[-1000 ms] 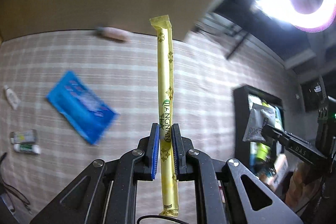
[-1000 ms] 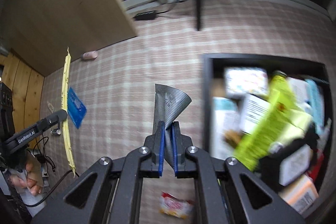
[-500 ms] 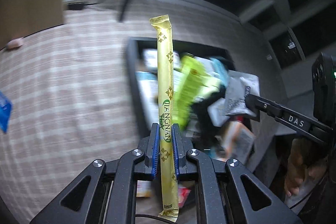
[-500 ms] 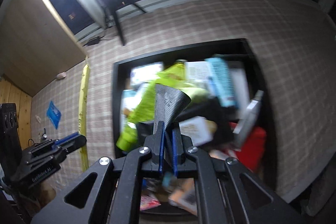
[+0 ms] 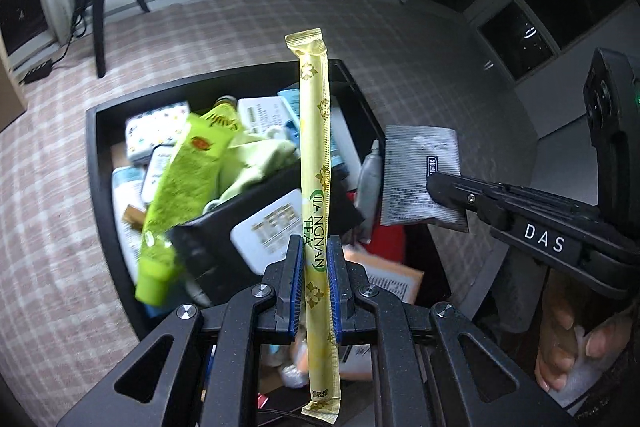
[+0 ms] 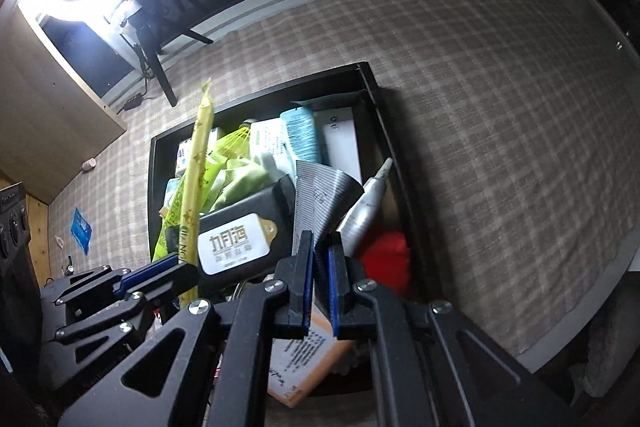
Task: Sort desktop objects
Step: 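Carry the yellow stick snack to the bin and open the right gripper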
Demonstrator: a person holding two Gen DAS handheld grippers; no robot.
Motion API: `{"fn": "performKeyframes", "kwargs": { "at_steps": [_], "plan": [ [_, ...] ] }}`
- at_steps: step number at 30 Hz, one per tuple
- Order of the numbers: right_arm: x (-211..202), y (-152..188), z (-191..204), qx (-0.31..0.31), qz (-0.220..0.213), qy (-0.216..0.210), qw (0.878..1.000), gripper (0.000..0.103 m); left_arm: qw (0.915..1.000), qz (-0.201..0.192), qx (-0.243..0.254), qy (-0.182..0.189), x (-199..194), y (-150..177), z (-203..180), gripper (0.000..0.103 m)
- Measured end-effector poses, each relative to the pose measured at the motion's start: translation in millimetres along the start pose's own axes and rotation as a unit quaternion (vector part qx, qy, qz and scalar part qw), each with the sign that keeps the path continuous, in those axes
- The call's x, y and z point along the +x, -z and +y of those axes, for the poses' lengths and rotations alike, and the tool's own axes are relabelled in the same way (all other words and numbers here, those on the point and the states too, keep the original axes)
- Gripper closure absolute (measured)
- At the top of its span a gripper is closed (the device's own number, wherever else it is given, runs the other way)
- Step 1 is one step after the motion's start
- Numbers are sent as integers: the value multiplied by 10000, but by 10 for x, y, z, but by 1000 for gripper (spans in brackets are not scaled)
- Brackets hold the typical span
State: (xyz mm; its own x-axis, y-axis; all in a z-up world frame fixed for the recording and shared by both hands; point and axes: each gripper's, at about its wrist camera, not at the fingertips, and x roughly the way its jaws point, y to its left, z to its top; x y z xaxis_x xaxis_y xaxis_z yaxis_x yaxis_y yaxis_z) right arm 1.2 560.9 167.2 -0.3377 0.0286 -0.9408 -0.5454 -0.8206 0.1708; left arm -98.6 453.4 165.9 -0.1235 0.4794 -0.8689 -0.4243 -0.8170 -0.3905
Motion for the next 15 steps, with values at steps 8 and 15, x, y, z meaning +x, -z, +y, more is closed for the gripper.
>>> {"fn": "performKeyframes", "kwargs": {
  "at_steps": [8,15],
  "plan": [
    [32,-87,-61,-98,43,-169,9998,70,9996,-132,105,-229,8,-98,-56,54],
    [16,-94,-89,-35,18,-227,9997,70,9993,-153,-35,-332,-72,-94,106,54]
  ]
}}
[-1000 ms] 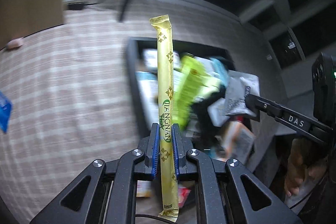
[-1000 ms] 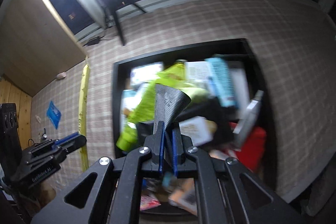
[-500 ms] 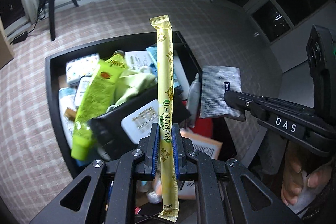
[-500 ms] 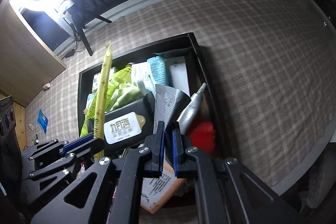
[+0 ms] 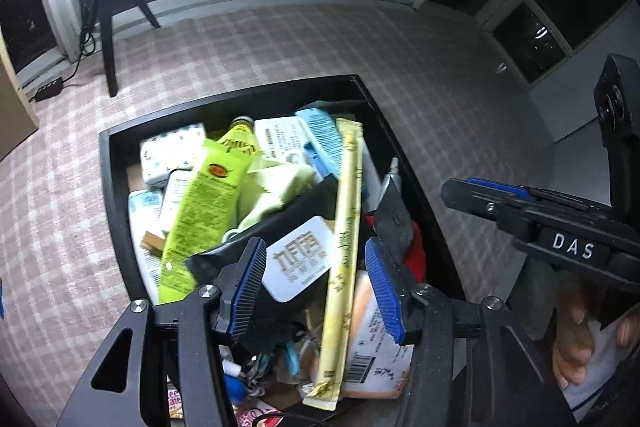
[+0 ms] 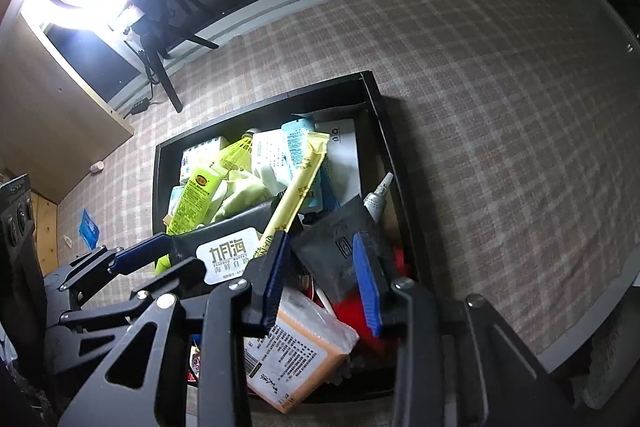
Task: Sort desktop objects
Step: 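Carry the yellow stick snack to the bin and open the right gripper, then move the right tool back toward the remaining small tubes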
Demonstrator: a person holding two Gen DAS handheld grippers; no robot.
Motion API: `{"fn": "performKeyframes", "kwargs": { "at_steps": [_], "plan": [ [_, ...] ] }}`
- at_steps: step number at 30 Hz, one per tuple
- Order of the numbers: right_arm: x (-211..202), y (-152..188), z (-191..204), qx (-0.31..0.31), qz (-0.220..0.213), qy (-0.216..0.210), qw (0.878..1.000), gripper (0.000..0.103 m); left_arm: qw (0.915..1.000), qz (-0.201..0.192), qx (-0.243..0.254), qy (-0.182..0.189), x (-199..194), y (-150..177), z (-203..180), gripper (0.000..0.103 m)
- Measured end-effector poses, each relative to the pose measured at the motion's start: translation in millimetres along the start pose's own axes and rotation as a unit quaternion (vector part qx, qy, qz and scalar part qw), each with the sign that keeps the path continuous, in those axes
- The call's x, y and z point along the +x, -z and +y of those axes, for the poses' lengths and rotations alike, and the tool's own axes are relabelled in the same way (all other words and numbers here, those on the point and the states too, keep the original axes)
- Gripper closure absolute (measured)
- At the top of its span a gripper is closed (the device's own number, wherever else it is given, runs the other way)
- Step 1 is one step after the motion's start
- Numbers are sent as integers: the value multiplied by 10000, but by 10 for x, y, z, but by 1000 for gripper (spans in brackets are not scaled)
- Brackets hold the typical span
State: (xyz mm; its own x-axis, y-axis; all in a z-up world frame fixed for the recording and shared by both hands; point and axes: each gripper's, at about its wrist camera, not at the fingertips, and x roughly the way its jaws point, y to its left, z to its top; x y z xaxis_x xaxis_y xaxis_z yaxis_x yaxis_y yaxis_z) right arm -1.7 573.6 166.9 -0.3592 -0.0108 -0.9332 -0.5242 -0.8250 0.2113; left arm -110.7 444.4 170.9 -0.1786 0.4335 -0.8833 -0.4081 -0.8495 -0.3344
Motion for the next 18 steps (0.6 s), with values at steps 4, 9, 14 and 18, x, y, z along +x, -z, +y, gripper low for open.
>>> {"fn": "performKeyframes", "kwargs": {
  "at_steps": [4,9,14,18],
  "plan": [
    [10,-31,60,-50,4,-32,10000,70,10000,12,-69,-21,1,67,162,54],
    [29,22,275,-211,21,-41,9998,70,9997,9,-242,-65,-121,184,446,54],
    [106,81,555,-371,108,-142,9992,69,9987,-43,-453,-221,-286,364,858,54],
    [179,178,857,-509,176,-219,9983,69,9965,-86,-744,-362,-439,513,1275,54]
  ]
}}
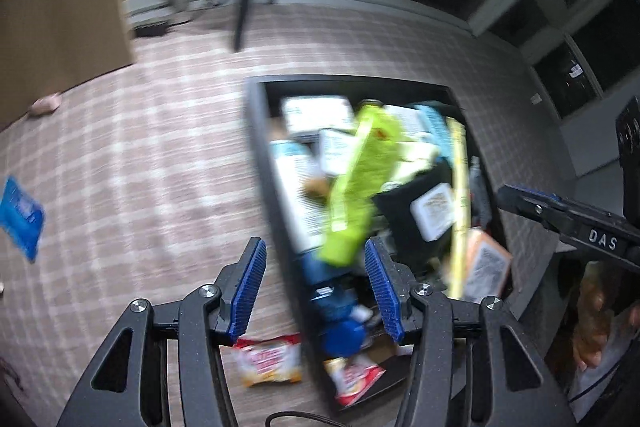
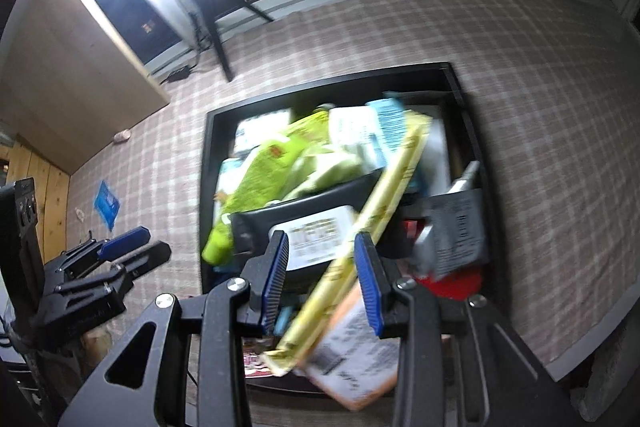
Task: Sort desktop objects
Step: 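Move the right tool back toward the remaining small tubes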
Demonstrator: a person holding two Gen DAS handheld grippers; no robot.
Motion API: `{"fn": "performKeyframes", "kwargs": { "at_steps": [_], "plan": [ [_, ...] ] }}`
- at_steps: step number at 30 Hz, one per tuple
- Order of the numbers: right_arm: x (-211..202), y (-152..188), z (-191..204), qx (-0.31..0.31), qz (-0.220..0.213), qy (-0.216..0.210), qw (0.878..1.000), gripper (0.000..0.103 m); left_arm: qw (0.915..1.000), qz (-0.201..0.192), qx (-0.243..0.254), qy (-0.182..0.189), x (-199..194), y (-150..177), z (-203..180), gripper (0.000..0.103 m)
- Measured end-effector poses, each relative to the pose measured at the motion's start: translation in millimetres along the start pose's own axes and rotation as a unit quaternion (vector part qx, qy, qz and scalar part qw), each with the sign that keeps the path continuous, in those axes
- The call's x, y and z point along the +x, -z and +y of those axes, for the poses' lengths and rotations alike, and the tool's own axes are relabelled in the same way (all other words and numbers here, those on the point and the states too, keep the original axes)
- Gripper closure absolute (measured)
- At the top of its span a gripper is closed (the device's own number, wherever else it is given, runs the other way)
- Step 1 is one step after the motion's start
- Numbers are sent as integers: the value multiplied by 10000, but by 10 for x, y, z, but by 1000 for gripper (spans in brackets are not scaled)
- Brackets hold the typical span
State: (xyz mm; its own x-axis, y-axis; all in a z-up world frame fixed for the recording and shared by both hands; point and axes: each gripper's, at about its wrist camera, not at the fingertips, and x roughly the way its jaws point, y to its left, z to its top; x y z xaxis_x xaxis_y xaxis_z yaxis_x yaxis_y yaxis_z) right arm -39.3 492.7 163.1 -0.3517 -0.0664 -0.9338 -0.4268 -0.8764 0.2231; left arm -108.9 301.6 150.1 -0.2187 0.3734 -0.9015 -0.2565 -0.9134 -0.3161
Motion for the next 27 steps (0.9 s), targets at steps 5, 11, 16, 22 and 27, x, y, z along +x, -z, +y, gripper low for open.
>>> {"fn": "performKeyframes", "kwargs": {
  "at_steps": [5,11,16,22,27],
  "plan": [
    [127,70,422,-291,119,-71,9995,69,9990,-73,-397,-198,-185,143,630,54],
    [284,268,964,-619,279,-207,9975,69,9958,-112,-824,-384,-372,362,1355,54],
    [453,461,1346,-849,435,-274,9951,69,9909,-124,-1240,-509,-503,594,1964,54],
    [677,561,1965,-1316,574,-471,9885,69,9809,-193,-1823,-649,-655,889,2623,54],
    [829,475,2685,-2035,511,-656,9755,69,9658,-340,-2459,-753,-791,1106,3150,54]
  ]
}}
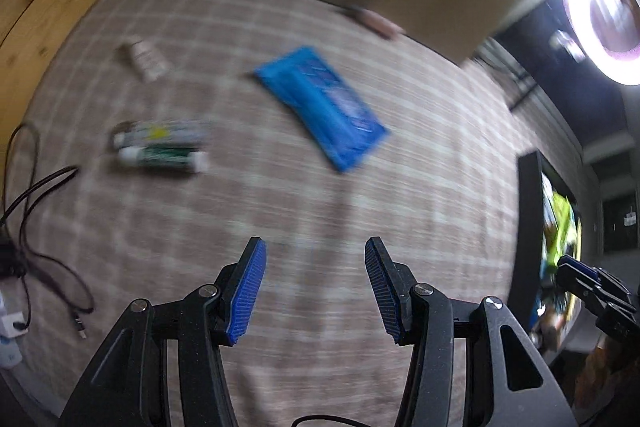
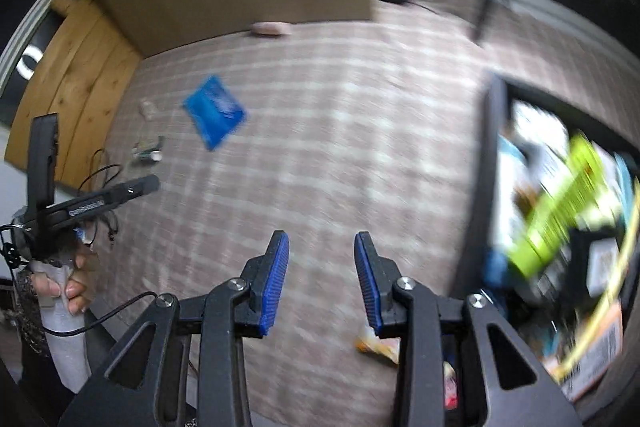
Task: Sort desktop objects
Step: 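Move the right tool back toward the remaining small tubes, then grasp the green lip balm with the left gripper while the right gripper grasps the blue packet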
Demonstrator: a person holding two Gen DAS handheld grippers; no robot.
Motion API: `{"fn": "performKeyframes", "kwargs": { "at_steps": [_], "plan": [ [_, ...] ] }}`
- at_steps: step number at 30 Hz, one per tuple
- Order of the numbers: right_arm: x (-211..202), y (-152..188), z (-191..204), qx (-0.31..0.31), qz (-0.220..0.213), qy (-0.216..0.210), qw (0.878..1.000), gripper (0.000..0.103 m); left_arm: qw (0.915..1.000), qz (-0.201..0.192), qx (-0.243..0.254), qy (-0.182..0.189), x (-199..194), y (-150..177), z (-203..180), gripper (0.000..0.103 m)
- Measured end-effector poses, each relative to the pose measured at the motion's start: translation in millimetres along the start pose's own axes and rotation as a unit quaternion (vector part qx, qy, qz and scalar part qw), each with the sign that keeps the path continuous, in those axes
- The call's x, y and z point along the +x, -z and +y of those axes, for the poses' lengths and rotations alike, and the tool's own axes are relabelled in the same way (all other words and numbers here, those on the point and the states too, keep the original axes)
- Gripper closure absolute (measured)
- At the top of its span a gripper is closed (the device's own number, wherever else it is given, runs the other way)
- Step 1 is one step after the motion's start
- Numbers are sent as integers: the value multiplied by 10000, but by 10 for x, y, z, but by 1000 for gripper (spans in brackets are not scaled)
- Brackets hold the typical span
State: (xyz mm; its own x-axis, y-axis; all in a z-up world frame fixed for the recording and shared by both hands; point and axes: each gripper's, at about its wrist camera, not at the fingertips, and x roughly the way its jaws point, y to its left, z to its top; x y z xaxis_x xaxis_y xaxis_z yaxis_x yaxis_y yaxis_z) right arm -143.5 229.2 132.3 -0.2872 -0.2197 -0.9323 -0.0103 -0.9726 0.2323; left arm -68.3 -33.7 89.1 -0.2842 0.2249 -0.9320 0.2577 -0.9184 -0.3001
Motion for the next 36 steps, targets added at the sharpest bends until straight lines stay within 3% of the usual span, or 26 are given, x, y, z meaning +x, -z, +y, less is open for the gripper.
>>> {"fn": "performKeyframes", "kwargs": {
  "at_steps": [6,12,16,19,24,36],
  "plan": [
    [319,-483,663,-847,142,-97,9963,69,9952,-174,-962,-16,-6,-130,605,54],
    [761,-1032,1136,-1416,432,-176,9888,69,9834,-271,-1793,31,86,-251,998,54],
    [1085,-1249,1344,-1715,624,-101,9832,50,9723,-287,-2320,50,156,-318,1221,54],
    [1345,-1348,1482,-1928,782,-37,9781,50,9671,-270,-2531,26,205,-361,1289,54],
    [1663,-1429,1634,-2219,901,164,9708,49,9636,-262,-2660,-94,287,-424,1262,54],
    [1873,-1454,1676,-2386,944,277,9661,47,9655,-237,-2518,-612,421,-324,1067,60]
  ]
}}
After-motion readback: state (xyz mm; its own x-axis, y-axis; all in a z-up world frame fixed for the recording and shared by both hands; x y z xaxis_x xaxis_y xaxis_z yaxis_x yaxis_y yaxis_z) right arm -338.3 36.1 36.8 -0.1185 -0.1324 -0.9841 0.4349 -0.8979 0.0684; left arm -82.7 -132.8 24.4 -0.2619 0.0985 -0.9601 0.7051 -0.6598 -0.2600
